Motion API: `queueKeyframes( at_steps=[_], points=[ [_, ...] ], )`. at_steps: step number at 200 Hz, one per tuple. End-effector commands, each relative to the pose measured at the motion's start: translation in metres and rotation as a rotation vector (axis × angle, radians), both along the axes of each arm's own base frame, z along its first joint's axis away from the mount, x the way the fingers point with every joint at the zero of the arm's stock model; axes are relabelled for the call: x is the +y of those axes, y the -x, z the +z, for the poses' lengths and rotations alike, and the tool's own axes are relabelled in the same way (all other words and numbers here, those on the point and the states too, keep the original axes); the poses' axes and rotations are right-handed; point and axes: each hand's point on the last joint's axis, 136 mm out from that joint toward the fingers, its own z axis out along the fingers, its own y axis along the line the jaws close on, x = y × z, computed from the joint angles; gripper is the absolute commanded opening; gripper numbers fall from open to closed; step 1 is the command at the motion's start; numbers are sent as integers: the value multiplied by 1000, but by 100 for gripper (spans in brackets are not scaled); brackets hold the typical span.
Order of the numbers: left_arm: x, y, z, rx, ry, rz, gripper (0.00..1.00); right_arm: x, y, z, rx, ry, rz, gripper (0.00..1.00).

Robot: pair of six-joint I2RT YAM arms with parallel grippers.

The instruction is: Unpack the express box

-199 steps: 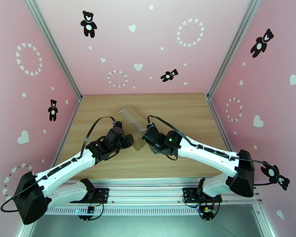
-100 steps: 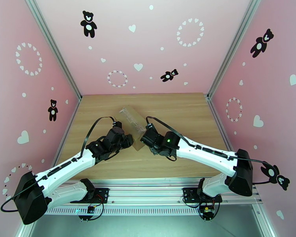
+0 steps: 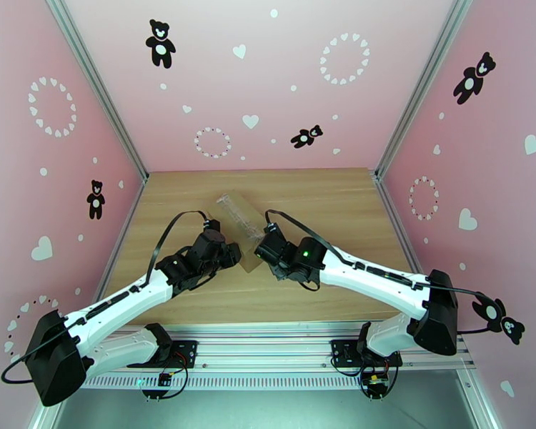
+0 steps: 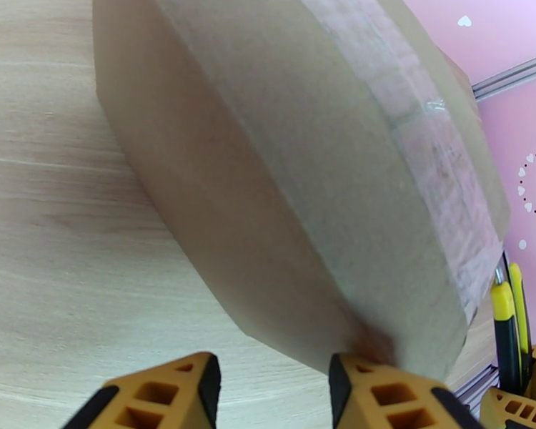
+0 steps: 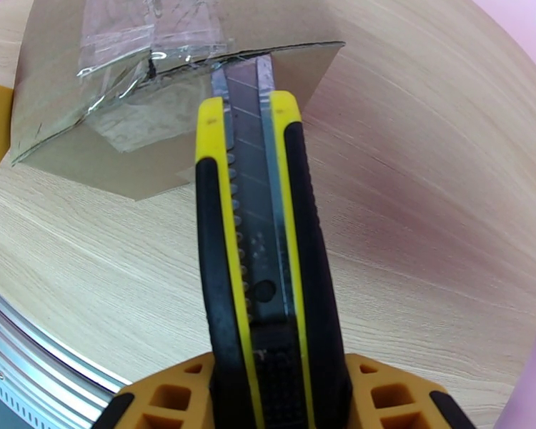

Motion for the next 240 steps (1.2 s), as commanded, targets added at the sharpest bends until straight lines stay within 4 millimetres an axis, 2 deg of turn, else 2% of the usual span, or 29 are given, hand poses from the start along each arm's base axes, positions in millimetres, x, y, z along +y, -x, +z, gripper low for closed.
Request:
queueKeyframes(
  at_steps=[1, 32, 57, 60, 71, 179, 240],
  points=[
    [-12, -6, 18, -39, 39, -15, 48, 27, 18, 9, 57, -94, 123, 0],
    [-15, -9, 23, -48, 44, -17, 48, 29, 17, 8, 55, -85, 133, 0],
    [-18, -8, 17, -40, 28, -26, 48, 34, 18, 9, 53, -96, 143, 0],
    [-22, -11, 28, -58, 43, -26, 48, 35, 18, 10, 53, -99, 146, 0],
    [-26, -11, 30, -65, 42, -32, 48, 37, 19, 10, 51, -101, 152, 0],
    [-35, -11, 32, -71, 33, -44, 48, 52, 26, 11, 59, -132, 190, 0],
    [-33, -11, 32, -72, 23, -35, 48, 46, 25, 5, 64, -101, 175, 0]
  ],
)
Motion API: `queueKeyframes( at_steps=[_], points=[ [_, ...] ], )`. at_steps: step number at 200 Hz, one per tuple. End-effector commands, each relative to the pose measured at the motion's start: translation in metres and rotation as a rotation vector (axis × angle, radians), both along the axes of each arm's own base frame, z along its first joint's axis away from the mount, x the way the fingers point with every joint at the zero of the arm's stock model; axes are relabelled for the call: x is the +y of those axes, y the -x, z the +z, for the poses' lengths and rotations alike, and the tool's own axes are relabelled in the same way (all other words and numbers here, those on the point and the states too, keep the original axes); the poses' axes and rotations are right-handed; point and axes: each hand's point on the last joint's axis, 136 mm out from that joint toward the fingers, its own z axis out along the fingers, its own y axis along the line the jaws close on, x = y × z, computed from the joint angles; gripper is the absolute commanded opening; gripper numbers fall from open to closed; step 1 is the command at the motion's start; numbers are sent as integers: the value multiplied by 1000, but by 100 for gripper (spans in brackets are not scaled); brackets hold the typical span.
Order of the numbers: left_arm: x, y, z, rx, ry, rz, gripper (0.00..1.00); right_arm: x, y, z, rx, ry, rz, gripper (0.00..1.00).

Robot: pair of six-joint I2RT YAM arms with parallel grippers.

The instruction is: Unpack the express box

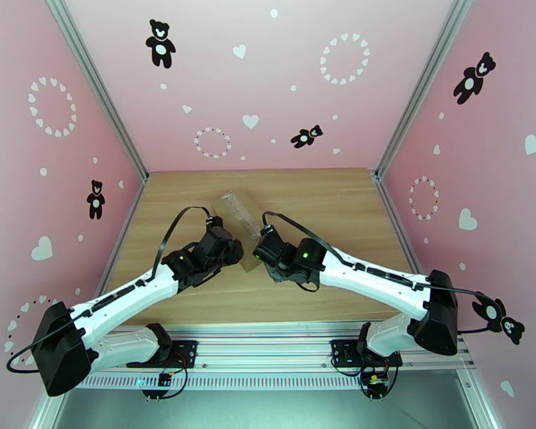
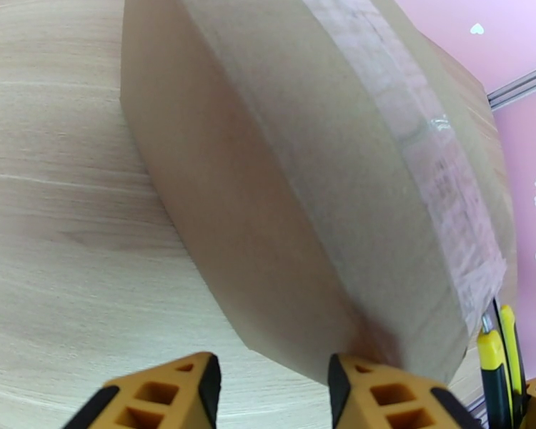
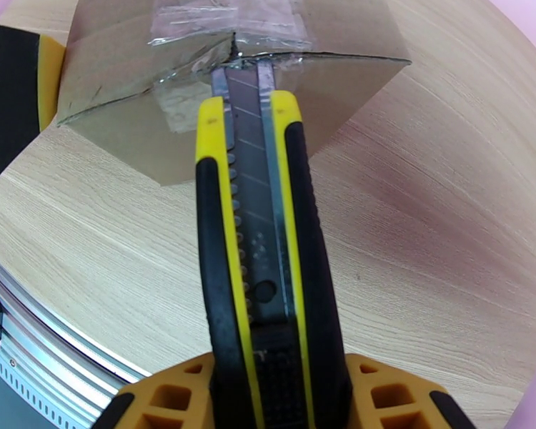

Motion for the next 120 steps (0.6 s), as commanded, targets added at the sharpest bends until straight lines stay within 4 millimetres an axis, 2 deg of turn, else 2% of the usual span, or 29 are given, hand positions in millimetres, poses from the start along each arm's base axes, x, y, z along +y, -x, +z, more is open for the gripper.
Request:
queueKeyframes(
  at_steps=[1, 120],
  points=[
    [-28, -3, 26, -52, 86, -62, 48, 34, 16, 4, 38, -71, 129, 0],
    [-28, -5, 30, -44, 91, -47, 48, 38, 20, 3, 7, -18, 163, 0]
  ],
)
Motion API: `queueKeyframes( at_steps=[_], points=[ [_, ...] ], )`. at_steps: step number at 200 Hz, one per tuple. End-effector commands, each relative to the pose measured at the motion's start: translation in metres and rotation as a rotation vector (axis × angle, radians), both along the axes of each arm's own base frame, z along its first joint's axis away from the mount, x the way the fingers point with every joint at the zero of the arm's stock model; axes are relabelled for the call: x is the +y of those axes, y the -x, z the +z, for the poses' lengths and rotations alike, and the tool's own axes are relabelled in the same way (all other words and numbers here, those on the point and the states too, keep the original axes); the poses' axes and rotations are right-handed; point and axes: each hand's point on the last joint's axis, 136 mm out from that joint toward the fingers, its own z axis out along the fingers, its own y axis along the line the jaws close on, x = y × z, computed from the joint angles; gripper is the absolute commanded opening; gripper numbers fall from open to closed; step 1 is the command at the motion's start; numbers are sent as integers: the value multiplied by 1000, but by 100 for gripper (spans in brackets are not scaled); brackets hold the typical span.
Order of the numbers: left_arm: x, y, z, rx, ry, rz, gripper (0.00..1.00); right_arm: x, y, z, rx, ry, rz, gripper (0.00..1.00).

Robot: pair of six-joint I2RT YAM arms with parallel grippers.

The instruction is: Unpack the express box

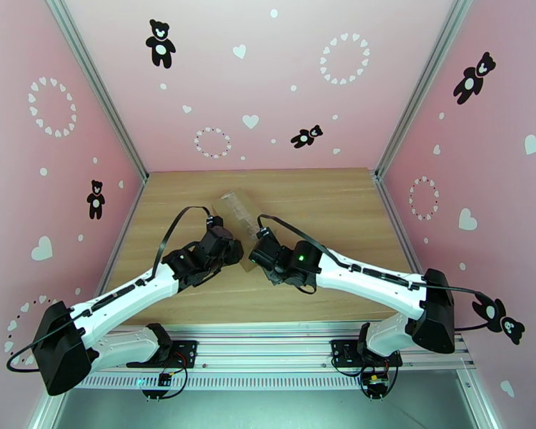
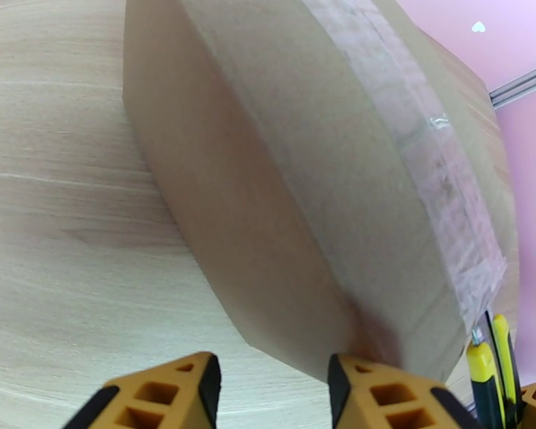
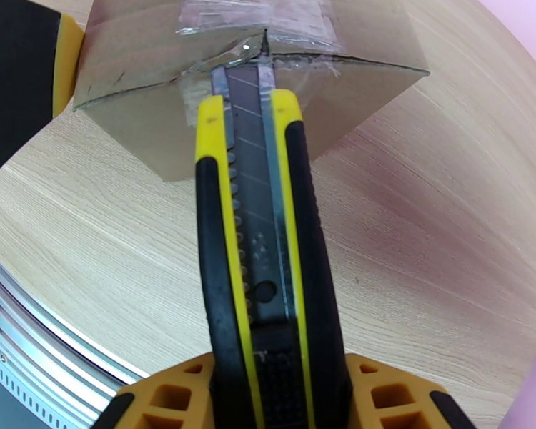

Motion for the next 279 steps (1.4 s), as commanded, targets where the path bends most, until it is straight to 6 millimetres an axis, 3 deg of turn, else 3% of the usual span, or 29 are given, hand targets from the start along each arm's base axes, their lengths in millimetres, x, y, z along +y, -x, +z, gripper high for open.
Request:
queueKeyframes(
  at_steps=[1, 279],
  points=[
    [-28, -6, 28, -52, 96, -49, 48, 33, 17, 5, 37, -53, 133, 0],
    [-27, -3, 31, -38, 128, 12, 48, 64, 41, 10, 134, -185, 249, 0]
  ],
)
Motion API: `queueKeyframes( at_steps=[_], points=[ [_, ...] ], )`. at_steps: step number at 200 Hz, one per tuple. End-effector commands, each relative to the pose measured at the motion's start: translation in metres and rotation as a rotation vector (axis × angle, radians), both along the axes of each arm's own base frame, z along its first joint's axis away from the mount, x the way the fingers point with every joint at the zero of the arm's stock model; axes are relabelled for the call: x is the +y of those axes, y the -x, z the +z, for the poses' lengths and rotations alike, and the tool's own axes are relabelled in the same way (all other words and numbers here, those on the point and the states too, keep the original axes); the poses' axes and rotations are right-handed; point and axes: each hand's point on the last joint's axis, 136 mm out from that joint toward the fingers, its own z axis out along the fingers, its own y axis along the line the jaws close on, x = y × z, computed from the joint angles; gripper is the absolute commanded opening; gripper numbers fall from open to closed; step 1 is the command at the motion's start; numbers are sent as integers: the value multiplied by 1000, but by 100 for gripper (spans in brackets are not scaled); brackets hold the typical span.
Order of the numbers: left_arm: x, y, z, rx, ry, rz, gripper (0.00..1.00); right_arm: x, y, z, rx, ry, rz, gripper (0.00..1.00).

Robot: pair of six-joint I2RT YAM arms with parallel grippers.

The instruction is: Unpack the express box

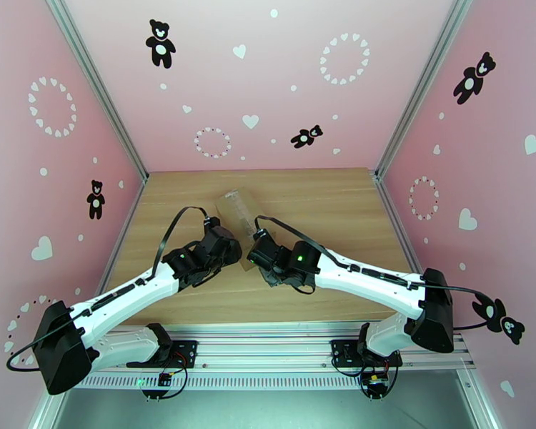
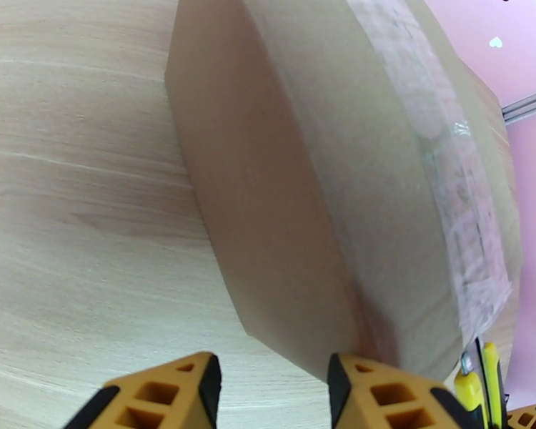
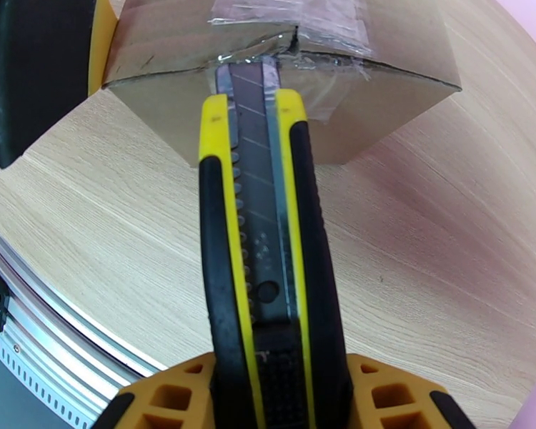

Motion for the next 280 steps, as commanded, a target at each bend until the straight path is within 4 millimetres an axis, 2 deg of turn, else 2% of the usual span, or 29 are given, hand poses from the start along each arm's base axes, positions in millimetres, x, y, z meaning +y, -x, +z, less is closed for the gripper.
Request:
queueKeyframes(
  at_steps=[1, 80, 126, 183, 224, 280],
  points=[
    [-32, -5, 32, -68, 129, -50, 48, 51, 31, 10, 86, -146, 211, 0],
    [-26, -5, 35, -74, 108, -31, 48, 40, 26, 8, 52, -75, 189, 0],
    [-12, -2, 38, -82, 65, -2, 48, 24, 17, 7, 13, -16, 121, 0],
    [5, -3, 54, -119, -24, 13, 49, 20, 16, 4, 7, -11, 96, 0],
    [9, -23, 75, -197, -33, 52, 49, 15, 14, 4, -7, -5, 84, 0],
    [8, -68, 93, -237, -17, 75, 49, 16, 12, 7, -19, -14, 80, 0]
  ],
)
